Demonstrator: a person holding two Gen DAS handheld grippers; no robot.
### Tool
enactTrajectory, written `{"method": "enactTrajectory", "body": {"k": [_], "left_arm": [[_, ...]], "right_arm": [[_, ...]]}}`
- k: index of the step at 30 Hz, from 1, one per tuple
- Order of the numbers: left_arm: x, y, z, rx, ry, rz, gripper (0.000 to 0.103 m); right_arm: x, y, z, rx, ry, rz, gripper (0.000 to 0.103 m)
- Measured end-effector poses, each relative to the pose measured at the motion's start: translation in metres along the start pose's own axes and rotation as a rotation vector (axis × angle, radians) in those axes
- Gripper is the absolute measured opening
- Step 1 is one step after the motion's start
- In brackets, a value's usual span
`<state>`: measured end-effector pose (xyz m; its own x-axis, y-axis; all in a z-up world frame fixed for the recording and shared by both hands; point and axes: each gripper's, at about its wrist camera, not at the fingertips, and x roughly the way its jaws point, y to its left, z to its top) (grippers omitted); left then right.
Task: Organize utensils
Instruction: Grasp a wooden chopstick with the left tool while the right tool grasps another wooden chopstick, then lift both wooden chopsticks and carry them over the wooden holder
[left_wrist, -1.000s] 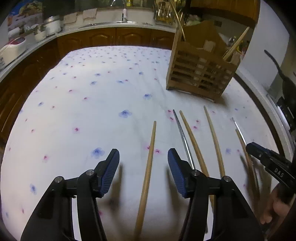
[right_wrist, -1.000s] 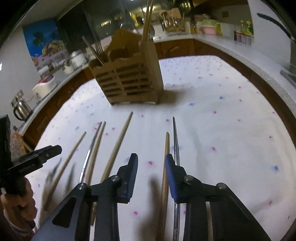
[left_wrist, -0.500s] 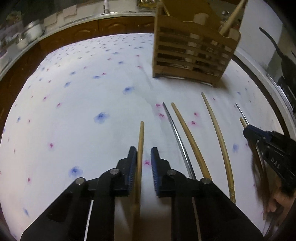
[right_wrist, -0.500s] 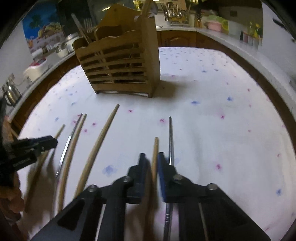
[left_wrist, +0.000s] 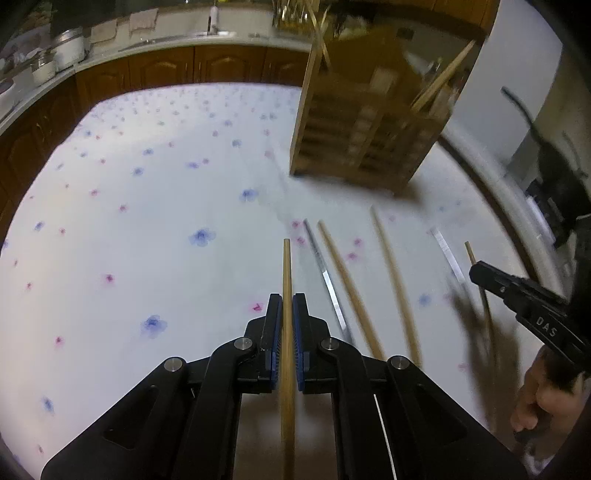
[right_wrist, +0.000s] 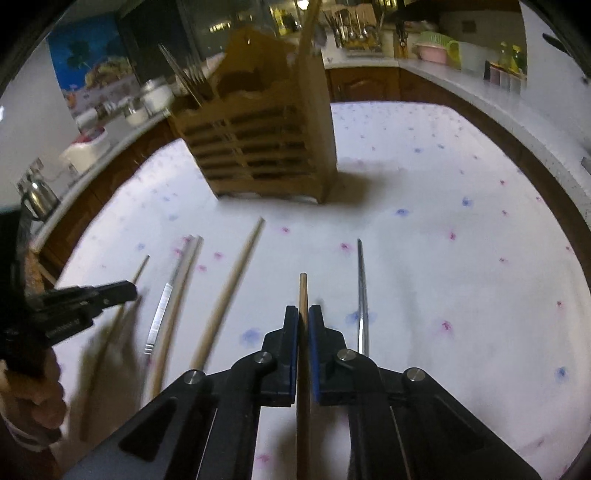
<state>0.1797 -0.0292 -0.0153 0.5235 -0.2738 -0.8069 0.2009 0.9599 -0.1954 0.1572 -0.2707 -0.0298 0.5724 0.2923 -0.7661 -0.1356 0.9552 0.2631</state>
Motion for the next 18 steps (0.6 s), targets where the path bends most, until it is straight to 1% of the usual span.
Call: {"method": "enactTrajectory", "body": {"k": [2,7,12,16,18], "left_arm": [[-0.017,-0.001,0.001,-0.013,-0.034,-0.022,0.005],[-0.063,0.000,0.008,-0.039,-0.131,-0.075,0.005],[-0.100,-0.002,0.017,-0.039,-0.216,-0.096,0.005],[-0.119,-0.002,0.020,-0.041,-0.263,-0.105,0.005],[-0.122,-0.003,0.022,-0.038,-0.274,-0.103,0.005]], "right_arm": [[-0.017,0.002,0.003,0.014,-0.037,0.029,0.006],[-0.059,0.007,0.014,0.031,-0.134,0.058,0.006],[-0.101,0.010,0.027,0.041,-0.251,0.075,0.006],[-0.126,0.013,0.037,0.039,-0.328,0.078,0.006],[-0.131,0.014,0.040,0.040,-0.347,0.082,0.006]]}}
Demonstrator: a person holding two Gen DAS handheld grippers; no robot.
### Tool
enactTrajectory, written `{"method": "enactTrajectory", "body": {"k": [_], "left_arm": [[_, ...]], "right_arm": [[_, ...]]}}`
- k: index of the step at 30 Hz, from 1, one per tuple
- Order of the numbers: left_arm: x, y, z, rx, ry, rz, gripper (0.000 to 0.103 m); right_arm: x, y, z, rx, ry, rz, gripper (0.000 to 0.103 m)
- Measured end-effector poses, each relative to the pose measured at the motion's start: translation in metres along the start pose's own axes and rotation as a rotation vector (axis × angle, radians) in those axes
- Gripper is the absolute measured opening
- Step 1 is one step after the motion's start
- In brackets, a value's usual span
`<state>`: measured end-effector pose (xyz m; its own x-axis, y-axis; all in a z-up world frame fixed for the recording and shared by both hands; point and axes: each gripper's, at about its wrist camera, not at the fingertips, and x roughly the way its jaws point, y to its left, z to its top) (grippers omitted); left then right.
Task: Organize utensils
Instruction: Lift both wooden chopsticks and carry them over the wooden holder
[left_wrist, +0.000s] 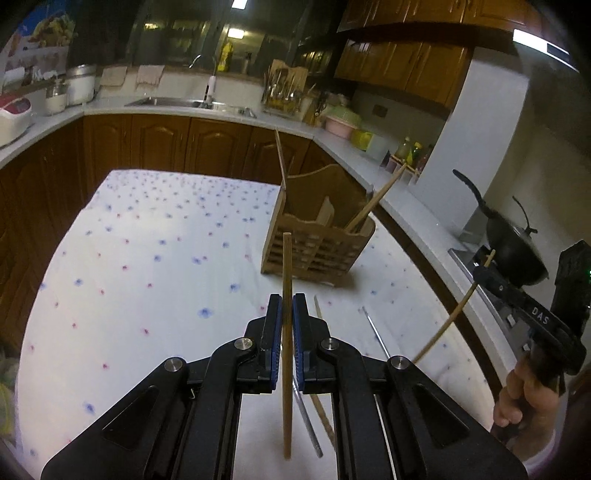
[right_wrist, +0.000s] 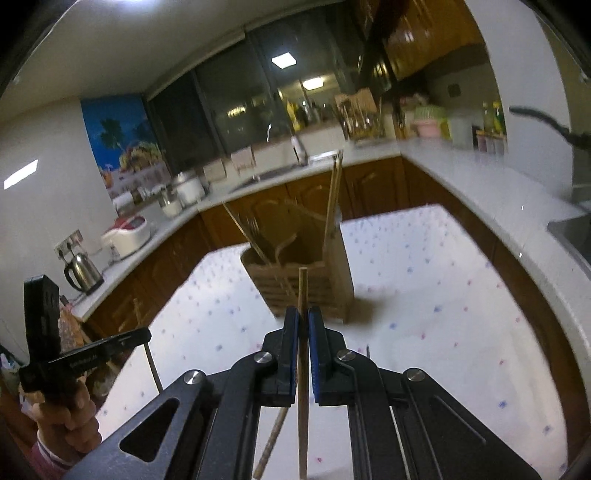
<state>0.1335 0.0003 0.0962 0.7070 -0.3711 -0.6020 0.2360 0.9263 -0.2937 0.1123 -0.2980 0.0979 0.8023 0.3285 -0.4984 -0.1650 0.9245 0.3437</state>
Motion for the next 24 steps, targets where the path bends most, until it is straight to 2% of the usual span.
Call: {"method": "enactTrajectory", "body": {"k": [5,18,24], "left_arm": [[-0.005,-0.001,0.004,0.004,-0.019,0.001,0.005],[-0.010,-0.003,0.014,0.006,-0.052,0.004,0.005],[-0.011,-0.007,0.023,-0.011,-0.092,-0.002,0.005]], "right_arm": [[-0.002,0.001,0.007,0.005,-0.028,0.002,0.006],[-0.002,-0.001,0.013,0.005,-0.035,0.003,0.006],[-0.001,-0.001,0.024,0.000,-0.051,0.002,0.006]]}}
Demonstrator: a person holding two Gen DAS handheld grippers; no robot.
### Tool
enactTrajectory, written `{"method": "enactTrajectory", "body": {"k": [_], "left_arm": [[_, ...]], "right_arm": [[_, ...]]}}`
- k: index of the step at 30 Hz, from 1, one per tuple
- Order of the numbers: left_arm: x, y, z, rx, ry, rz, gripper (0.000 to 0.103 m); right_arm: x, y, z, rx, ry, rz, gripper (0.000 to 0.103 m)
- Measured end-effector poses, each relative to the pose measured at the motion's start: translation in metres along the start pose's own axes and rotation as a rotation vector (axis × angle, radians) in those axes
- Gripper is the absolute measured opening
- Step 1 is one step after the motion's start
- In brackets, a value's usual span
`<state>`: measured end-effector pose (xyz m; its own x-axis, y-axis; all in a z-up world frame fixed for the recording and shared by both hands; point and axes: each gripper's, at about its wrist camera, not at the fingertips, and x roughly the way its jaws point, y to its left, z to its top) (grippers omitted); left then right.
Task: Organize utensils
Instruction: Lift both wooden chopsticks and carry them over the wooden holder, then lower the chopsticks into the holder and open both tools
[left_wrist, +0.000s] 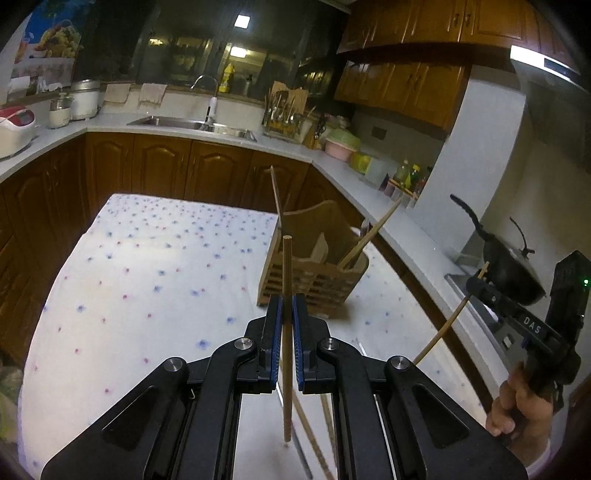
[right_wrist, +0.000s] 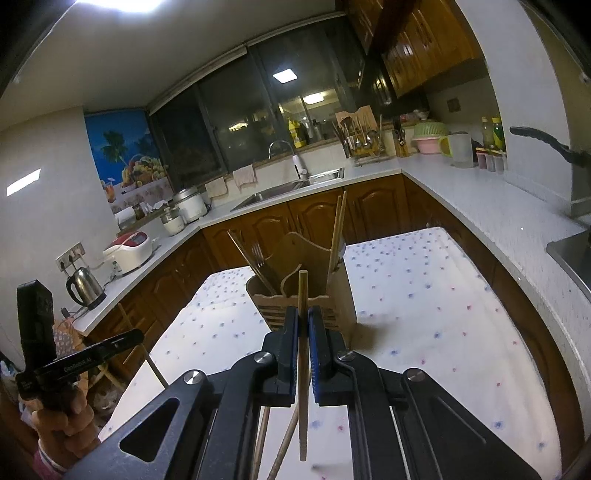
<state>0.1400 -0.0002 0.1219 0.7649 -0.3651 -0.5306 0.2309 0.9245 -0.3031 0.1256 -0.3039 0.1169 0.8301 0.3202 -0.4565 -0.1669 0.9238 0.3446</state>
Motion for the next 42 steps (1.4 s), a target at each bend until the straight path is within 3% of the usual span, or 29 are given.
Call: {"method": "enactTrajectory", "body": {"k": [7,14,21,25,30,42], "left_arm": [[0.007,-0.012,0.038,0.001,-0.077,-0.014,0.005],[0.016,-0.027,0.102,0.014,-0.224,-0.010,0.005],[0.056,-0.028,0.148,-0.006,-0.319,0.027,0.005],[0.085,-0.025,0.151,-0.012,-0.312,0.054,0.005],[0.125,-0.021,0.128,-0.006,-0.250,0.071,0.005],[0.160,0.000,0.090,-0.037,-0.137,0.092,0.005]], "right_arm": [[0.004,-0.002,0.035,-0.001,-0.076,0.000,0.006],[0.014,-0.002,0.094,0.004,-0.207,-0.006,0.006],[0.040,-0.010,0.134,0.033,-0.298,-0.041,0.006],[0.062,-0.018,0.135,0.048,-0.298,-0.053,0.006],[0.089,-0.025,0.118,0.044,-0.266,-0.066,0.006],[0.129,-0.038,0.071,0.047,-0.110,-0.079,0.006]]}}
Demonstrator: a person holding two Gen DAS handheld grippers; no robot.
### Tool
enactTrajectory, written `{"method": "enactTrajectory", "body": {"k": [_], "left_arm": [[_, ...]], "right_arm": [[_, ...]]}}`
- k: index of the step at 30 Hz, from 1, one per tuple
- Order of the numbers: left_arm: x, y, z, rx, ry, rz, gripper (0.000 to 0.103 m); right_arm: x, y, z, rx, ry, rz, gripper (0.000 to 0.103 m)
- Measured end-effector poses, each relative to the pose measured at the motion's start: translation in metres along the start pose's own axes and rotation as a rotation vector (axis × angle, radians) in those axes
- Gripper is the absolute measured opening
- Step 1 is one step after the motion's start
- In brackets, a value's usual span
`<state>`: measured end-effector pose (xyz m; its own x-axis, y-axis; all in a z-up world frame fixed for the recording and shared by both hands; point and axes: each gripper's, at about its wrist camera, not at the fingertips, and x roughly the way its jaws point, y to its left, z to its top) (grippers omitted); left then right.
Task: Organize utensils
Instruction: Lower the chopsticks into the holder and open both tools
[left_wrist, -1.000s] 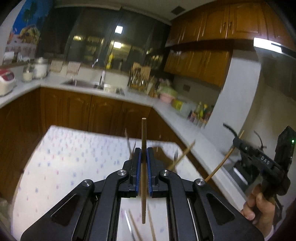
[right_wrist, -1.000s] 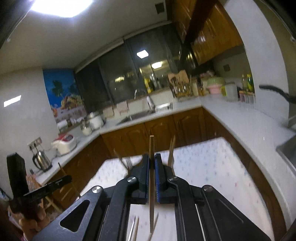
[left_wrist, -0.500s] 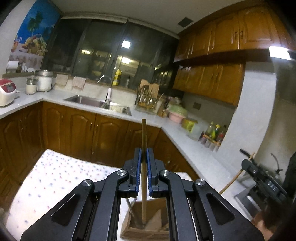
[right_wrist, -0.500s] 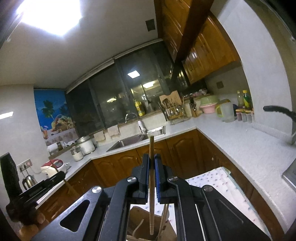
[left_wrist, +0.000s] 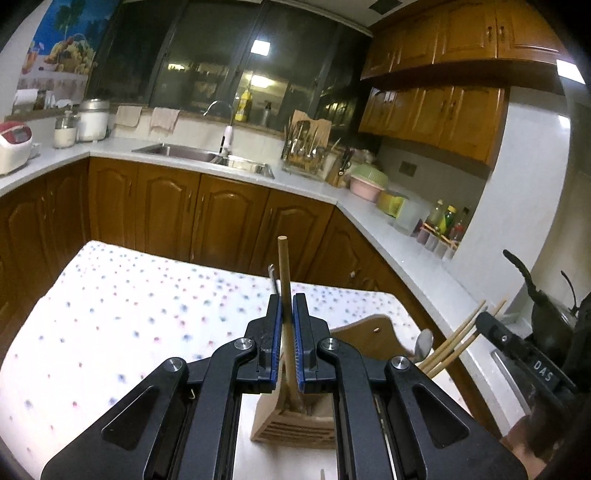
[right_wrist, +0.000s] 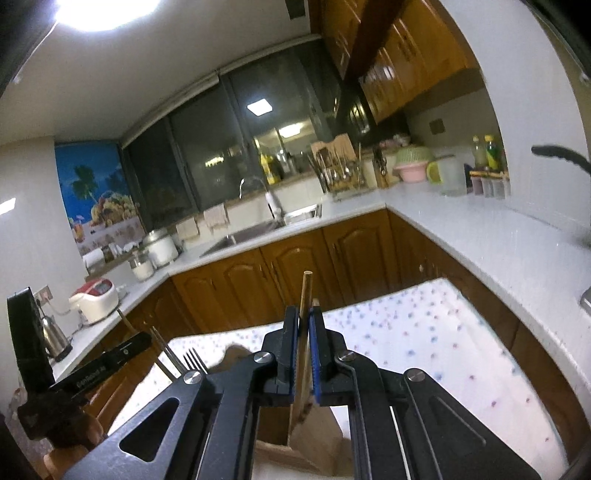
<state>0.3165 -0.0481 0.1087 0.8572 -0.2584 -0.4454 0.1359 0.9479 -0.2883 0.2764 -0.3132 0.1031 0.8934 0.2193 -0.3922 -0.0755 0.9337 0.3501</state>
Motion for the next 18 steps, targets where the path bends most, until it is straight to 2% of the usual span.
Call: {"method": "enactTrajectory", "body": {"k": [5,15,18], "left_arm": [[0.0004,-0.0028,-0.0032,0.011,0.012,0.000,0.006],[0.0006,-0.0017,-0.0027,0.008,0.043,-0.014,0.006],[-0.0050,0.0003,-0.0015,0.000,0.052,-0.034,0.012]], "right_arm": [[0.0065,0.0041,-0.0074,-0.011,0.040,-0.001,0.006],[0.0092,0.0041,-0.0067,-0.007,0.054,-0.004,0.007],[0.0070,0.0016,-0.0065,0.008,0.046,-0.002,0.012]]}}
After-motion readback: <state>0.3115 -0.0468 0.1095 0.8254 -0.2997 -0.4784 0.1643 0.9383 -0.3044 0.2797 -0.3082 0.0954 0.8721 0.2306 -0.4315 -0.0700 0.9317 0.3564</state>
